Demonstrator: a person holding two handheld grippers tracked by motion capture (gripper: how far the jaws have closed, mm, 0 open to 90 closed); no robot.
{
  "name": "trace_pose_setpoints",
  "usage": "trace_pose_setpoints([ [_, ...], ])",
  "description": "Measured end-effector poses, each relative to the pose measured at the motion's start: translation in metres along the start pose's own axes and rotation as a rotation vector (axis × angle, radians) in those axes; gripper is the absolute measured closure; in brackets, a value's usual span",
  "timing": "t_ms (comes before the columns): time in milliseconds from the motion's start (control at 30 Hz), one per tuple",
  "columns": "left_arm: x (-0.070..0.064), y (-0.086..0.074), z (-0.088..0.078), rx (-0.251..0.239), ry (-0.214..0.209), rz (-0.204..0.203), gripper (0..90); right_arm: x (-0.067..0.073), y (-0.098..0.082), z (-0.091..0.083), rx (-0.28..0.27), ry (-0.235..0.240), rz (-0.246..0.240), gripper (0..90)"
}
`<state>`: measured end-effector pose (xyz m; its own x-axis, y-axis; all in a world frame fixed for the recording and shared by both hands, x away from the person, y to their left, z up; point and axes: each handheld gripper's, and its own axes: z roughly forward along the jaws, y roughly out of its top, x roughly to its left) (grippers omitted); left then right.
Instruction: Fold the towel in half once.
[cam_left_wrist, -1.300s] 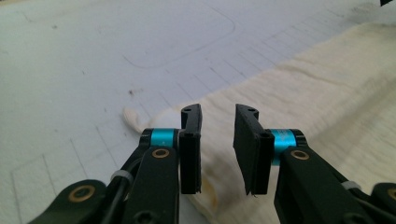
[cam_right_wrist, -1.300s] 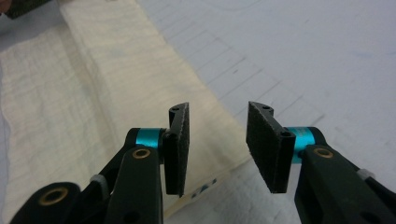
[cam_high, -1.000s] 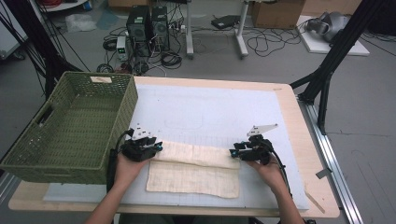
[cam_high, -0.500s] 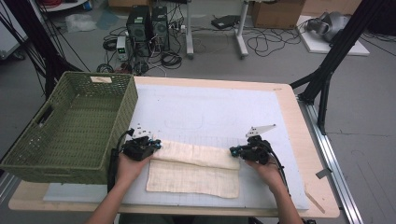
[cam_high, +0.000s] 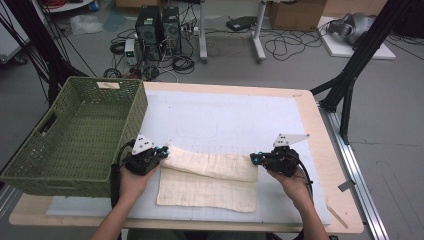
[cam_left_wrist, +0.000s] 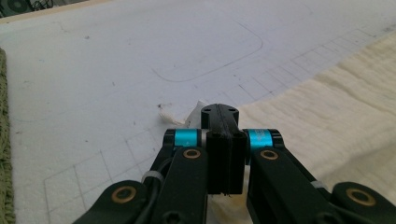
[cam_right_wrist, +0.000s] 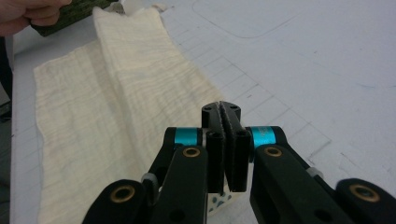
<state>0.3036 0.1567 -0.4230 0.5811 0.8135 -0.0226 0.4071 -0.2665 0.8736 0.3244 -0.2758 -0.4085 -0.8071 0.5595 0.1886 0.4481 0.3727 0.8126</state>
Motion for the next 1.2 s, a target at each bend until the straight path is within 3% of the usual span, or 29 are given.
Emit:
trace_pose_setpoints([
  [233,-0.012,-0.002,-0.013,-0.005,-0.019,0.028,89.6,0.014,0.003,-0.003,-0.022,0.016,-0.046,88.8],
  [533,-0.022,-0.015,-0.035,0.003,-0.026,0.039,89.6,0.032,-0.003,-0.009,-0.034,0.06,-0.063,88.8],
  [867,-0.034,-0.042,-0.071,0.045,-0.065,0.062,89.4,0.054,-0.038,-0.015,0.059,0.112,-0.076,88.7],
  [933,-0.036,-0.044,-0.077,0.045,-0.087,0.062,85.4,0.057,-0.045,-0.018,0.076,0.132,-0.071,85.8],
  [1000,-0.04,-0.044,-0.084,0.038,-0.108,0.078,77.2,0.057,-0.045,-0.023,0.055,0.158,-0.063,81.5],
  [1100,-0.044,-0.04,-0.09,0.028,-0.12,0.097,69.1,0.056,-0.039,-0.03,0.015,0.16,-0.051,76.6],
  [1200,-0.045,-0.035,-0.088,0.028,-0.127,0.113,68.5,0.053,-0.031,-0.028,0.002,0.136,-0.054,73.8],
])
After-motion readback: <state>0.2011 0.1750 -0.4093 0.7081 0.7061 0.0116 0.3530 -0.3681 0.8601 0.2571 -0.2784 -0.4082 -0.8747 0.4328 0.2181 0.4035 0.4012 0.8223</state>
